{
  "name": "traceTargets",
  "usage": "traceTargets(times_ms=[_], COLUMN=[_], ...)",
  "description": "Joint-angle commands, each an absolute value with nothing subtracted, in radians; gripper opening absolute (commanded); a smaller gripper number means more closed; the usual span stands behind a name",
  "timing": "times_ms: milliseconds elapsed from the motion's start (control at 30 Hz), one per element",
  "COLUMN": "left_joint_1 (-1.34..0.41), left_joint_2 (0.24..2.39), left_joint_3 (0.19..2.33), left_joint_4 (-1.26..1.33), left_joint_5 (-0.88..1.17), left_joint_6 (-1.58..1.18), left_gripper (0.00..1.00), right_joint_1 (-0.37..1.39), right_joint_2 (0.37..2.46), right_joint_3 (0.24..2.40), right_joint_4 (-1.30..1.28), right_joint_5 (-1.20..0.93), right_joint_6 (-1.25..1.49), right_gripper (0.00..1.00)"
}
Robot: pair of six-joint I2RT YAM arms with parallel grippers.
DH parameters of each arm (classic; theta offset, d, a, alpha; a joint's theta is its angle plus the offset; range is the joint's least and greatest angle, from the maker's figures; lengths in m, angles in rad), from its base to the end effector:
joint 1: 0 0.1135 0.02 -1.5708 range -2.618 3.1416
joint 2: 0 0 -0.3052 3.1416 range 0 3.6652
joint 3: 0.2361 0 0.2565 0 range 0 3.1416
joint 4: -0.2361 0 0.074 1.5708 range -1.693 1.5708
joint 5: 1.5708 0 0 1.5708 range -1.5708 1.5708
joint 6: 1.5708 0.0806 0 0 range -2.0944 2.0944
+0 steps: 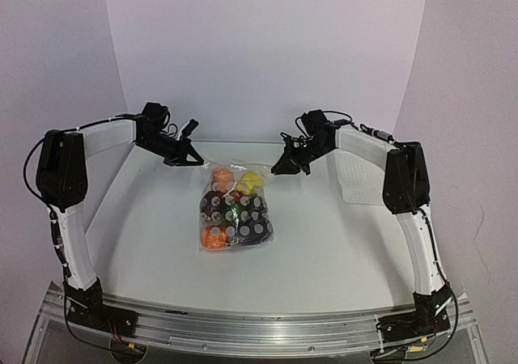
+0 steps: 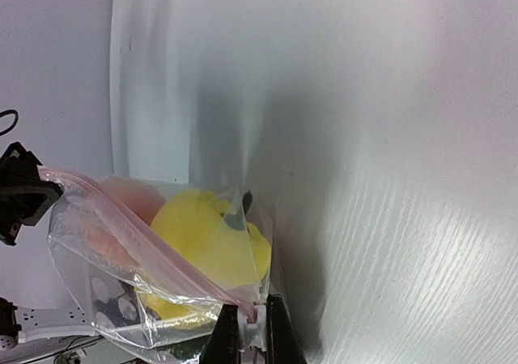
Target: Place the food in the zip-top bag and seal the zipper
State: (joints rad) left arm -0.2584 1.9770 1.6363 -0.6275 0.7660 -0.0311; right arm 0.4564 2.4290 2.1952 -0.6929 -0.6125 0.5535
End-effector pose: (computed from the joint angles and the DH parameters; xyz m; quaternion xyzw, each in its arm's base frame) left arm 0.4407 -0.1743 0.2583 0.2106 0.8675 -0.3928 0.2209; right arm 0.5105 0.3023 0.2017 -0.0514 0.9080 0.3963 0.1258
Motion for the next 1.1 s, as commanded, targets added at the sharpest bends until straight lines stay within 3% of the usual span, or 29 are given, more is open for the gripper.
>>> traceTargets(times_ms=[0,200,367,400,600,667,900,1067], left_joint_1=[-0.233,-0.233,-0.232,-0.232,-0.233,-0.232,-0.222,-0.199], left_joint_2=[1.994,2.099,2.16,2.167,2.21,2.214,2.128,1.922], left_joint_3=[1.699,1.736,1.772,1.776,1.916,1.961,1.945,1.744], left_joint_4=[-0.521,-0.426,-0.414,-0.404,-0.382,-0.378,-0.401,-0.405], left_joint_5=[0.717,0.655,0.663,0.667,0.658,0.64,0.521,0.454], left_joint_6=[-0.034,-0.024,-0.016,-0.016,-0.022,-0.014,0.064,0.137], left_gripper=[0.0,0.0,0.02,0.06,0.53,0.62,0.74,0.76], right_joint_1=[0.427,0.428,0.427,0.426,0.427,0.426,0.426,0.425], right_joint_2=[2.444,2.48,2.481,2.482,2.453,2.431,2.207,1.914], right_joint_3=[2.34,2.344,2.312,2.309,2.326,2.323,2.138,1.861], right_joint_4=[-0.692,-0.647,-0.613,-0.606,-0.587,-0.587,-0.591,-0.591], right_joint_5=[-0.474,-0.382,-0.371,-0.37,-0.327,-0.303,-0.242,-0.13], right_joint_6=[0.527,0.485,0.453,0.451,0.429,0.416,0.32,0.212], right_gripper=[0.0,0.02,0.16,0.2,0.49,0.59,0.77,0.8])
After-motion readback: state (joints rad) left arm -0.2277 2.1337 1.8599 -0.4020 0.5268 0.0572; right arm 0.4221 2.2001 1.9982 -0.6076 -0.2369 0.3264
